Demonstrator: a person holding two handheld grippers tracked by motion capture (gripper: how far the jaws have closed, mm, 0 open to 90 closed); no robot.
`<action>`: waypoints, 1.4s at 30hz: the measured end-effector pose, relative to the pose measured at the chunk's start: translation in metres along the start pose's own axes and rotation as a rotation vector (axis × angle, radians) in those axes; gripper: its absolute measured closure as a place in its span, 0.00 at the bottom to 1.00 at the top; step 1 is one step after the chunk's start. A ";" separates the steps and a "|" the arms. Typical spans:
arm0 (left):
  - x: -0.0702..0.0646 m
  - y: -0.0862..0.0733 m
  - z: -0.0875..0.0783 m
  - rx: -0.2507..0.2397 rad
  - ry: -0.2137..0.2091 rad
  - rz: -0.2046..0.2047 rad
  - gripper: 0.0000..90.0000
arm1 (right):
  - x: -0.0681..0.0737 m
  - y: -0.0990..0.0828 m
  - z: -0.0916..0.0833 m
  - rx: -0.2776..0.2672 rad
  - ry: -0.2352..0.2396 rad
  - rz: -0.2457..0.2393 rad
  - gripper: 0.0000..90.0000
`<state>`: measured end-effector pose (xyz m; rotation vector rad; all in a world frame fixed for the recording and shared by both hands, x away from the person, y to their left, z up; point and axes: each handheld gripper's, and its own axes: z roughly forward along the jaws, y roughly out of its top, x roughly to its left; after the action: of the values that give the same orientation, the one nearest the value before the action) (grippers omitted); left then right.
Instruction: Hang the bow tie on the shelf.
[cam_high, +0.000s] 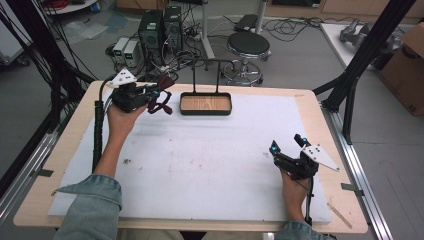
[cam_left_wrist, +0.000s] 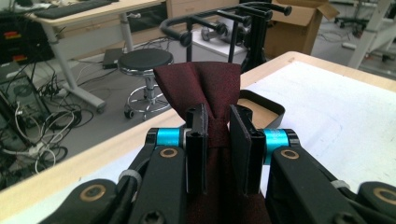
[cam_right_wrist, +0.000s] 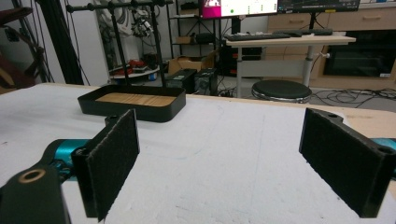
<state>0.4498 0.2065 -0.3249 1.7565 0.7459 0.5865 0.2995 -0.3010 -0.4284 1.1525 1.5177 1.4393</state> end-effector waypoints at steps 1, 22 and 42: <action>0.000 0.003 0.004 -0.001 -0.010 0.006 0.85 | 0.000 0.000 0.000 0.000 0.000 0.001 0.13; 0.005 0.043 0.048 -0.081 -0.059 -0.022 0.85 | 0.000 0.000 0.000 0.004 0.003 -0.003 0.13; 0.029 0.040 0.068 -0.041 0.051 -0.108 0.85 | 0.000 0.000 -0.001 0.004 0.011 0.004 0.13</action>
<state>0.5257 0.1751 -0.3061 1.6582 0.8530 0.5711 0.2987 -0.3015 -0.4285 1.1520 1.5277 1.4476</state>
